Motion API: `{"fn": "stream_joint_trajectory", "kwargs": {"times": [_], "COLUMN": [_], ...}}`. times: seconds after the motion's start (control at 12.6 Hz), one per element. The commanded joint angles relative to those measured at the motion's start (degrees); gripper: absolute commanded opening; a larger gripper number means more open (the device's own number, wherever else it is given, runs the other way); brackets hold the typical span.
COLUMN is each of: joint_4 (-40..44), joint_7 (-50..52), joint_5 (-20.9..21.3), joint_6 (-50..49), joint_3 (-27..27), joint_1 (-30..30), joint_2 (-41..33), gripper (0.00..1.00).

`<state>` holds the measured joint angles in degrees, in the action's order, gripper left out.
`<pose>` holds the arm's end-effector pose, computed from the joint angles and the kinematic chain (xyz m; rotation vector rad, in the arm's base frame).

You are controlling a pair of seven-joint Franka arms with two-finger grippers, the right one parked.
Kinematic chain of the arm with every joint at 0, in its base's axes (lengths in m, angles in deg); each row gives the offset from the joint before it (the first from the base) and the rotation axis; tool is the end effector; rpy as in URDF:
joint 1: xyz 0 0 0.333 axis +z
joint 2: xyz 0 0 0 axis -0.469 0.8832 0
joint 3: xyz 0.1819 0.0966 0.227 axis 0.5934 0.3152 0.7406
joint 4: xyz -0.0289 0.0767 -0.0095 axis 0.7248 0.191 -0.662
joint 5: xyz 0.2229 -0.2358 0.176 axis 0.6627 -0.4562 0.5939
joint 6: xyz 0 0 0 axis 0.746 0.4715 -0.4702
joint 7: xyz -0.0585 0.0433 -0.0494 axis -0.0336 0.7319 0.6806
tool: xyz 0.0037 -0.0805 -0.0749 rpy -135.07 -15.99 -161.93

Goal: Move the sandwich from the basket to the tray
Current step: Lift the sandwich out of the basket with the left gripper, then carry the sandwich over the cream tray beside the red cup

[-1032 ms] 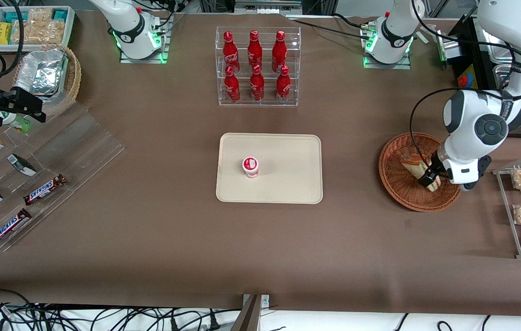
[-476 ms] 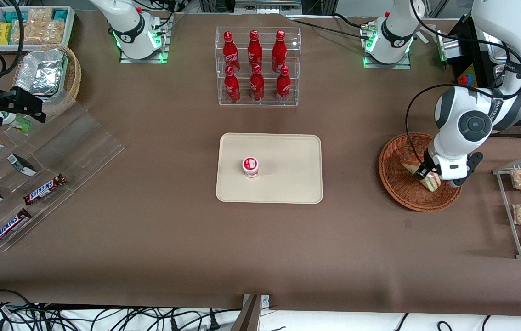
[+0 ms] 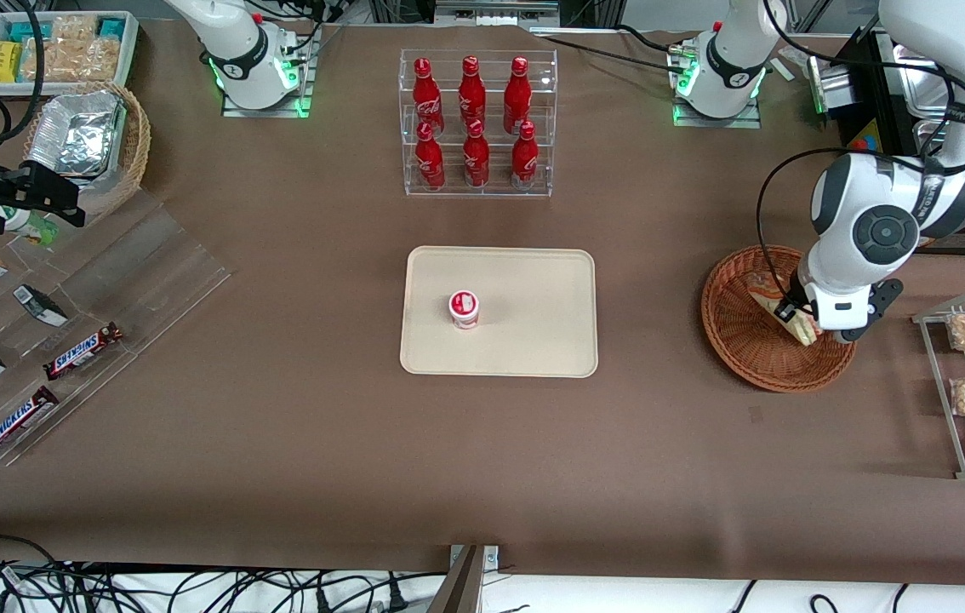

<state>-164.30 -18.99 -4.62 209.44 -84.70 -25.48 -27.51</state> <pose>0.5462 -0.0070 0.3031 -2.6992 -1.0360 0.1028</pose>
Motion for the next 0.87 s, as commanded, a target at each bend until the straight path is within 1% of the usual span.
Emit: {"fn": "stream_joint_trajectory", "kwargs": {"times": [0.0, 0.08, 0.16, 0.32, 0.48, 0.63, 0.79], "joint_4": [13.07, 16.85, 19.24, 22.59, 23.66, 24.19, 24.1], "joint_7": [-9.28, -11.92, -12.82, -13.09, -12.39, -11.95, -10.55], "joint_5": [-3.44, -5.9, -6.71, -8.56, -8.74, -11.1, -11.2], "joint_6": [-18.16, -21.88, -23.83, -24.64, -24.64, -24.21, -21.33], "joint_3": [-4.65, -6.06, -8.16, -13.34, -19.84, -24.76, -28.99], "joint_1": [0.06, -0.03, 0.06, -0.03, 0.06, -0.12, -0.29], "joint_2": [-1.0, -1.0, -1.08, -1.0, -1.0, -0.65, 0.23], "gripper": [0.19, 0.19, 0.19, 0.21, 0.21, 0.21, 0.21]}}
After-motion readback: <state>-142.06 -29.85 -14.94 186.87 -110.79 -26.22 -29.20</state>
